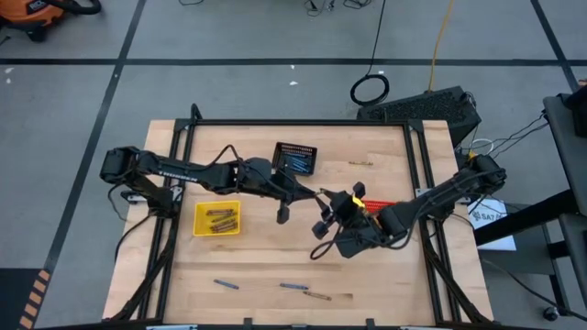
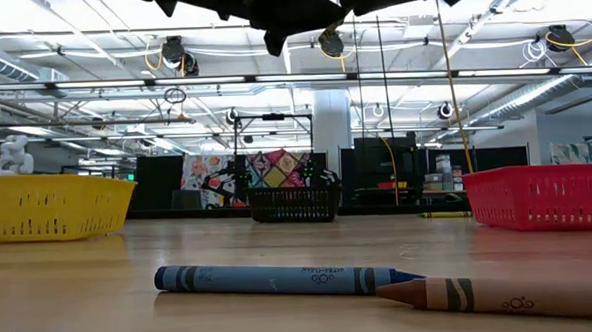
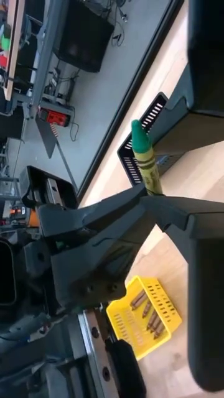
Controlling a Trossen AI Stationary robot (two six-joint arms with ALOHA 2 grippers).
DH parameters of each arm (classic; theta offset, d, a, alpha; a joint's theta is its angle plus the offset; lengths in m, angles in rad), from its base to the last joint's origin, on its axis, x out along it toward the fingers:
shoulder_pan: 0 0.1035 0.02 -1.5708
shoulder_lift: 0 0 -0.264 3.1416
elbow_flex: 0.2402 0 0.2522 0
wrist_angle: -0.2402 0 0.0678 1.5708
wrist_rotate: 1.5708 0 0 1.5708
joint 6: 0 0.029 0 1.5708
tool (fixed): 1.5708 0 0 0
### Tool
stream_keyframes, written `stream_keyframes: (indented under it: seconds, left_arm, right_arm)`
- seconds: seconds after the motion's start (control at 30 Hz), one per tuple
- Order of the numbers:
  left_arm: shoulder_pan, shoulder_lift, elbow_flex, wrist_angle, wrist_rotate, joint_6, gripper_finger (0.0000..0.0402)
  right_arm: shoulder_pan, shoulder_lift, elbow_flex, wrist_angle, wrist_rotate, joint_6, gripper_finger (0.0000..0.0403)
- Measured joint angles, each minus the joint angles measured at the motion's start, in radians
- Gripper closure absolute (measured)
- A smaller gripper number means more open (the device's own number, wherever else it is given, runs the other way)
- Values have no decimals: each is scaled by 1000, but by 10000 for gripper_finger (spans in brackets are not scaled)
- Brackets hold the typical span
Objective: Sort crayons
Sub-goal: Put the green crayon into the red bin
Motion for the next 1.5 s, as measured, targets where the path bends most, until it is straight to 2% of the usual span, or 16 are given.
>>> stream_keyframes:
  seconds: [0.27,0.5,0.87,0.97,1.2,1.4,1.5]
  left_arm:
    - [0,0,0,-3,-1,1,393]
    - [0,0,-1,-13,-4,2,396]
    - [0,0,-1,-60,2,31,394]
    - [1,0,-1,-68,2,34,394]
    - [2,0,0,-95,0,86,393]
    - [2,0,0,-99,1,87,392]
    - [2,0,0,-112,1,89,379]
  right_arm:
    - [-24,0,0,14,-7,-9,311]
    - [-47,0,1,18,-86,-22,393]
    - [-55,-9,1,-11,-171,-51,399]
    - [-55,-29,1,-86,-216,4,400]
    - [-55,-85,1,-396,-304,240,402]
    - [-55,-101,0,-638,-452,382,402]
    - [-55,-101,0,-762,-541,441,402]
